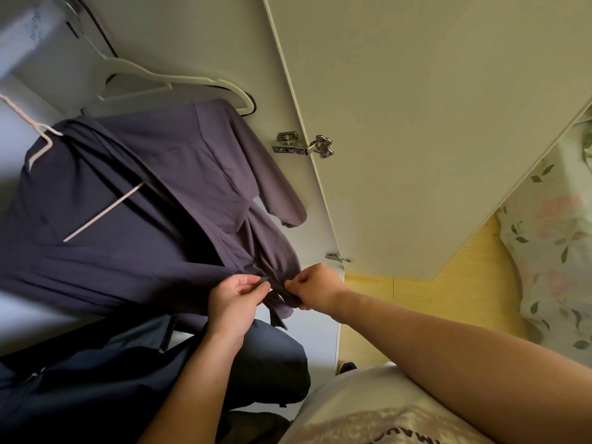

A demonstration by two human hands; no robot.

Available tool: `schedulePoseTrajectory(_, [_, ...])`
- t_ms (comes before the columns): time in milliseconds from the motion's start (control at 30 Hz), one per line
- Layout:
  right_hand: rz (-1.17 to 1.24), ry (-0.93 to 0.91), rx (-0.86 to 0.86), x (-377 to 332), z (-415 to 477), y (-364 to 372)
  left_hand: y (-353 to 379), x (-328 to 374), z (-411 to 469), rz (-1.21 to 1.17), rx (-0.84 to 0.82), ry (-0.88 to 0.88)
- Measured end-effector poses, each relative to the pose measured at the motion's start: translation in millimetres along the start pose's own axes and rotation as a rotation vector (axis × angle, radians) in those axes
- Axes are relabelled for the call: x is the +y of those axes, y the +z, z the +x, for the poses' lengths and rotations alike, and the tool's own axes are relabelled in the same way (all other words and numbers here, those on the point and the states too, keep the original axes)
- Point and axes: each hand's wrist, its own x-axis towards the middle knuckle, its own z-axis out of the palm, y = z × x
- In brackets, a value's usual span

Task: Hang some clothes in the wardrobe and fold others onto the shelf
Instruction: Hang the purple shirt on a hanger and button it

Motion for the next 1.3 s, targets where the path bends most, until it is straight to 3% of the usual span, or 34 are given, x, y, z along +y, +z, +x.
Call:
schedulePoseTrajectory(367, [-0.374,0.115,-0.127,5.5,3.3,1.1,-2.4,-3.9,3.9,0.066,0.008,0.005])
schedulePoseTrajectory(567, [-0.411,0.100,-0.127,8.2,0.9,2.1,-1.6,-2.7,1.9,-0.014,-0.033,-0.081])
schedulePoseTrajectory(667, [-0.453,0.056,-0.101,5.3,-1.1,0.1,-4.3,-7.1,3.4,0.088,-0.114,-0.128])
schedulePoseTrajectory(767, [-0.401,-0.011,-0.039,5.1,1.1,-2.7,-5.4,-10.2,5.4,0.232,-0.150,-0.206])
schedulePoseTrajectory(900, [-0.377,-0.060,0.095,2.6,0.3,-3.2,-1.2,-6.5,-1.0,0.162,-0.102,-0.267])
schedulePoseTrajectory(1067, [-0.452,-0.072,0.089,2.3,-2.7,-1.6,2.7,-7.0,-2.1,0.019,-0.102,-0.279])
schedulePoseTrajectory(1300, [-0.272,-0.101,0.060,-2.8,-8.1,0.3,12.0,-16.1,-5.1,0.035,-0.133,-0.234])
